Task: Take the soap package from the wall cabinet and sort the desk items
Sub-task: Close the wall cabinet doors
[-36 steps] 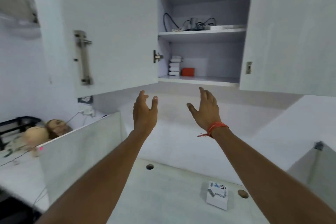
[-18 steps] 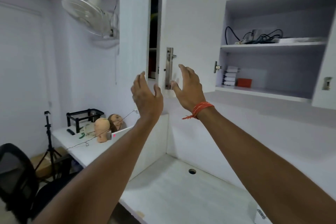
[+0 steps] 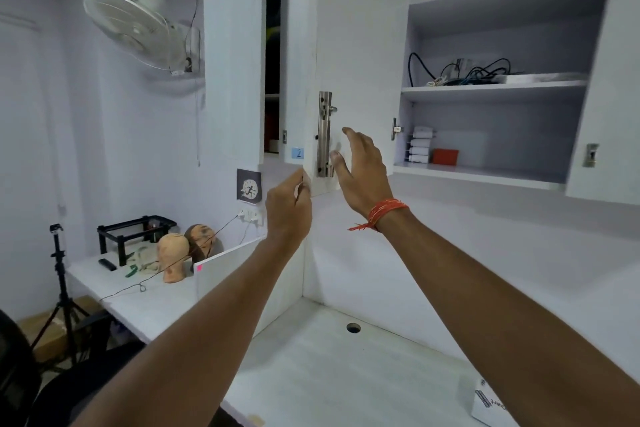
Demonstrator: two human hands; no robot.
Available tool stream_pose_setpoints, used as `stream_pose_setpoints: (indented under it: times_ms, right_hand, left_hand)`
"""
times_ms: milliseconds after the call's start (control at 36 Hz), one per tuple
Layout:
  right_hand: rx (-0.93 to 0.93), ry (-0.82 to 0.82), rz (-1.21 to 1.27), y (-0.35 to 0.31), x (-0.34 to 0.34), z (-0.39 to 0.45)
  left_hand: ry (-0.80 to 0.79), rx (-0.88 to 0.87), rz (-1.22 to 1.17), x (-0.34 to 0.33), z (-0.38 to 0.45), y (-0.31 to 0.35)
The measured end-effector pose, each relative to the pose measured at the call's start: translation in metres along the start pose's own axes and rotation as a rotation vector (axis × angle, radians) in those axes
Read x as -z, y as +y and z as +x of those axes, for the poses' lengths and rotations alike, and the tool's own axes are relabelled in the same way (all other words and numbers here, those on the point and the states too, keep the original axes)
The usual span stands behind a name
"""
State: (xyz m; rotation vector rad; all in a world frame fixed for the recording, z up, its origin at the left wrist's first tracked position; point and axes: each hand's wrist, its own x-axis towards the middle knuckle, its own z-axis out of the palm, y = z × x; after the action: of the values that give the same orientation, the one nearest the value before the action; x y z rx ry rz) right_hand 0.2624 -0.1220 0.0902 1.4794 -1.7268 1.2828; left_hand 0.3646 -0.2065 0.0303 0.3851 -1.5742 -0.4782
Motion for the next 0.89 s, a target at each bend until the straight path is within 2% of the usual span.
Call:
stream_pose_setpoints:
  times_ms: [139, 333, 472, 556, 694, 889]
  right_hand:
    - [0.033, 0.084, 0.026, 0.014, 0.027, -0.008]
    - [-0.003, 0.247, 0.092, 0.059, 0.088, -0.030]
    - [-0.039, 0.362, -0.065, 0.112, 0.146, -0.044]
    - [-0.075, 0.406, -0.206, 0.150, 0.177, -0.049]
    - [-0.237, 0.394, -0.546, 0.229, 0.224, -0.050]
    - [-0.469, 0.238, -0.841, 0.318, 0.261, -0.033]
  left_hand:
    - [0.018, -0.172, -0.100, -0.030, -0.012, 0.014]
    - [-0.176, -0.469, -0.304, -0.098, -0.033, 0.057]
    - [-0.353, -0.529, -0.355, -0.164, -0.051, 0.085]
    - [-0.434, -0.556, -0.275, -0.209, -0.061, 0.101]
    - [-0.607, -0.564, -0.073, -0.292, -0.074, 0.120]
    - [-0.693, -0.520, 0.281, -0.378, -0.078, 0.132]
